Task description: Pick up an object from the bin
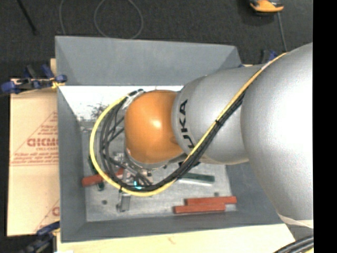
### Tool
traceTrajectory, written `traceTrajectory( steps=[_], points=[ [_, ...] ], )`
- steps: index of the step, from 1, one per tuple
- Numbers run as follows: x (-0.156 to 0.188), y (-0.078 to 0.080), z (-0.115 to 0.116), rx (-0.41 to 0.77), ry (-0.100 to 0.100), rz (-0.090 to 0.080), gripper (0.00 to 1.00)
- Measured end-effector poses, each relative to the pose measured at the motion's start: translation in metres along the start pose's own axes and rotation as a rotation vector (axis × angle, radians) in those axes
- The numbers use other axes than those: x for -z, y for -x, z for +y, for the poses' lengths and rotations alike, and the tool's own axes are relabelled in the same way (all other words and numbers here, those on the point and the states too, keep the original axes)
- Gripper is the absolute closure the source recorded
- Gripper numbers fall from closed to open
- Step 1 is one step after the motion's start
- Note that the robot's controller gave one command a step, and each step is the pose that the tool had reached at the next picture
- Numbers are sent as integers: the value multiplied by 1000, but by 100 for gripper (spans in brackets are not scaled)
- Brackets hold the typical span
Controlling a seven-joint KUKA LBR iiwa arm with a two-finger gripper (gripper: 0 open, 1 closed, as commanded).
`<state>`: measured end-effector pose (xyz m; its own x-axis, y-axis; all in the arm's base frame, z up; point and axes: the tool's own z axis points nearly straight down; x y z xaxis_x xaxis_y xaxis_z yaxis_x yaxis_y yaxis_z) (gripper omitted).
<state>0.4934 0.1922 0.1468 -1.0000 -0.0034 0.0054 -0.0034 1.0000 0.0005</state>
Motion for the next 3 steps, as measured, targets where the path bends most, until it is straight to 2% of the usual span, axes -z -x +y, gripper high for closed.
traceTrajectory(
  steps=[1,2,3],
  points=[
    [-78,48,-52,-77,-3,-3,0],
    [-74,48,-48,-77,2,-7,100],
    [107,47,-74,-72,3,-17,100]
  ],
)
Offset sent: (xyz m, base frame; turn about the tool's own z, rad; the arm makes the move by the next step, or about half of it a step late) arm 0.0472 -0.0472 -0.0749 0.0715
